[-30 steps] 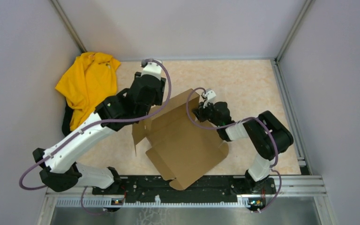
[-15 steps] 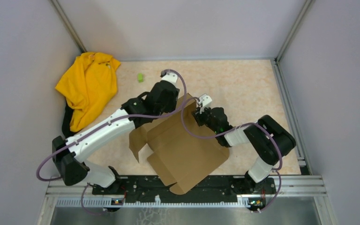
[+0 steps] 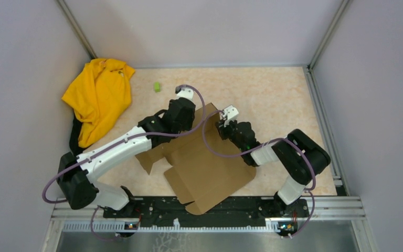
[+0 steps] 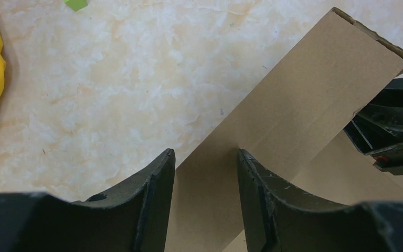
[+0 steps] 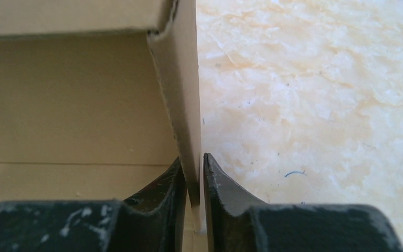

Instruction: Fold the paper box

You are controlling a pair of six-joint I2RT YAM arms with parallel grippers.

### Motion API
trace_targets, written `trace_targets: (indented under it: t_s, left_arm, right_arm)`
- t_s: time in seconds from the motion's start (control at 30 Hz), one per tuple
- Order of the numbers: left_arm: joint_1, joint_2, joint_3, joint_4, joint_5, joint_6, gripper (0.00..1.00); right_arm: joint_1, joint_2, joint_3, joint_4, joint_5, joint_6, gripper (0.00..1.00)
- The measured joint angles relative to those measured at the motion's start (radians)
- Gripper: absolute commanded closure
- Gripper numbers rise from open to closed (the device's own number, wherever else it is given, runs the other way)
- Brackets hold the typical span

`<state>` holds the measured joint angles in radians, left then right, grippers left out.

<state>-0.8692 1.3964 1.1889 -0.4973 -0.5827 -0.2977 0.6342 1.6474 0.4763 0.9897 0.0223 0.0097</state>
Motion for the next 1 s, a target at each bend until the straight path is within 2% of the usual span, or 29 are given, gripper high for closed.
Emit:
trace_targets:
  t_s: [0.2,0.43,0.73,0.93,1.0]
  left_arm:
    - [0.002,0.0,-0.021,0.043,0.005,-0.001,0.48]
    - [0.003,-0.002,-0.023,0.051,0.032,-0.001,0.5]
    - [0.003,-0.011,-0.026,0.05,0.106,-0.003,0.51]
    - [0.006,-0.019,-0.035,0.051,0.114,-0.002,0.51]
    - [0.007,-0.024,-0.04,0.051,0.116,-0.002,0.51]
  right_arm:
    - [0.004,0.0,0.0,0.06,0.0,0.002,0.79]
    - [0.006,0.016,0.017,0.063,0.018,0.0,0.89]
    - [0.032,0.116,0.096,0.097,0.082,-0.009,0.87]
    - [0.043,0.151,0.132,0.105,0.089,-0.01,0.82]
    - [0.045,0.162,0.142,0.106,0.09,-0.01,0.85]
